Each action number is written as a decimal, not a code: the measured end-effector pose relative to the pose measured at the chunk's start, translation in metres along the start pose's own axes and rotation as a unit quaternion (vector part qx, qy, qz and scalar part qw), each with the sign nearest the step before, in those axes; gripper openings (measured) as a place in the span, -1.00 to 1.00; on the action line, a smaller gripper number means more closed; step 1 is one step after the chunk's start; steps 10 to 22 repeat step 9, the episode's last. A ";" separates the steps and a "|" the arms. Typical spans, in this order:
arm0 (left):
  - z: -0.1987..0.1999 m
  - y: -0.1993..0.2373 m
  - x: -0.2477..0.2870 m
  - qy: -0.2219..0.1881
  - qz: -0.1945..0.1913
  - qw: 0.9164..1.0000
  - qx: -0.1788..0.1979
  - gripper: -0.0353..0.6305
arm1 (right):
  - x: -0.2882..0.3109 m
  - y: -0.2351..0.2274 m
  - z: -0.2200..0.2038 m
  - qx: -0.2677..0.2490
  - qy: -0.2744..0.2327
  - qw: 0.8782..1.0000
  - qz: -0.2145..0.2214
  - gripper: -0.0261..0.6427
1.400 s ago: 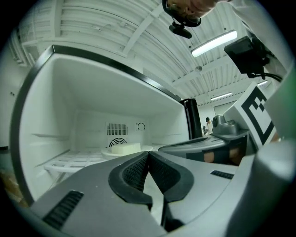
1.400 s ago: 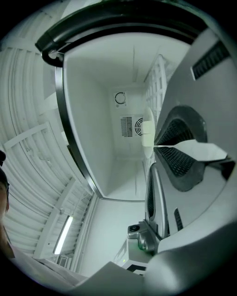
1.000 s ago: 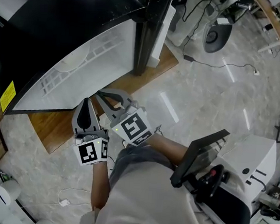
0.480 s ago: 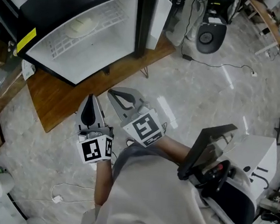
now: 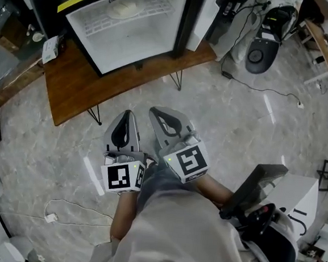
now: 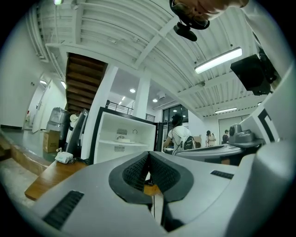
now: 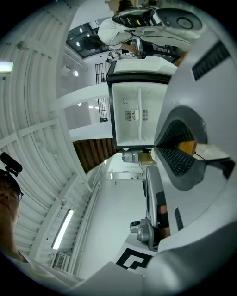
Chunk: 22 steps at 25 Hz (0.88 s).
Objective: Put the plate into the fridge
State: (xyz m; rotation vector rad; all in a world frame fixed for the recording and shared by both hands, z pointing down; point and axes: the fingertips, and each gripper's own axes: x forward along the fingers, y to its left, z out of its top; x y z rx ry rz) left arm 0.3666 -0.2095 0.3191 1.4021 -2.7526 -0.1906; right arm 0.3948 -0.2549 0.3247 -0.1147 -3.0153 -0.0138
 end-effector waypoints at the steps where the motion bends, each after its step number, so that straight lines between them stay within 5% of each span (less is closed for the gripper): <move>1: -0.001 -0.004 -0.006 0.002 -0.002 1.000 -0.001 -0.84 | -0.006 0.003 0.001 -0.004 -0.001 1.000 -0.001 -0.87; 22: -0.014 -0.036 -0.031 0.031 -0.030 0.999 -0.004 -0.84 | -0.038 0.014 0.003 -0.027 -0.001 1.000 -0.008 -0.87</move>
